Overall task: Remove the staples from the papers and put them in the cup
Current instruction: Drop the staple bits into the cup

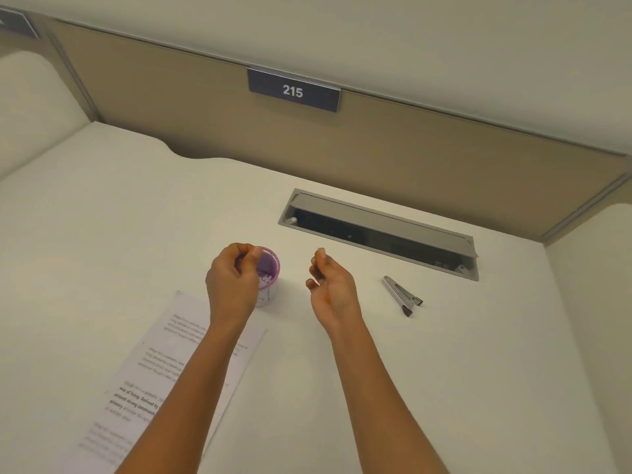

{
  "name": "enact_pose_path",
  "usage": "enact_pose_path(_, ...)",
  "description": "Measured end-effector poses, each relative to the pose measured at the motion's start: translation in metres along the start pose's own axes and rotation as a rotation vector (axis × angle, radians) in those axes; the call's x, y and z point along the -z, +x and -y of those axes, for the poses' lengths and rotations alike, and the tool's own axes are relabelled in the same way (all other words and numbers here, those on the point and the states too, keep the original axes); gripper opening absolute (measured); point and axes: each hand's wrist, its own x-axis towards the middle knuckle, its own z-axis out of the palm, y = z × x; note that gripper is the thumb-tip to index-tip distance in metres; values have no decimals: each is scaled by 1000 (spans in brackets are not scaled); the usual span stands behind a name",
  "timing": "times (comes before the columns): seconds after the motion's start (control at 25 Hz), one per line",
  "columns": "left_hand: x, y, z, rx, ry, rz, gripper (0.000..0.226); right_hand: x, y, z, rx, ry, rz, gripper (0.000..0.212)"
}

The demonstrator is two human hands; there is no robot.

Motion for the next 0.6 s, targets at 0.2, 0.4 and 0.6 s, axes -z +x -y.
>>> enact_pose_path(0.2, 19, 41, 21, -33, 101, -40, 10, -54, 18, -20, 179, -604, -10, 21)
enact_pose_path(0.4, 14, 54, 40, -49, 191, 11, 18, -65, 38, -29, 373, -1076, -60, 23)
enact_pose_path(0.6, 12, 57, 50, -66, 229, 38, 21, -64, 38, -26, 421, -1224, -14, 28)
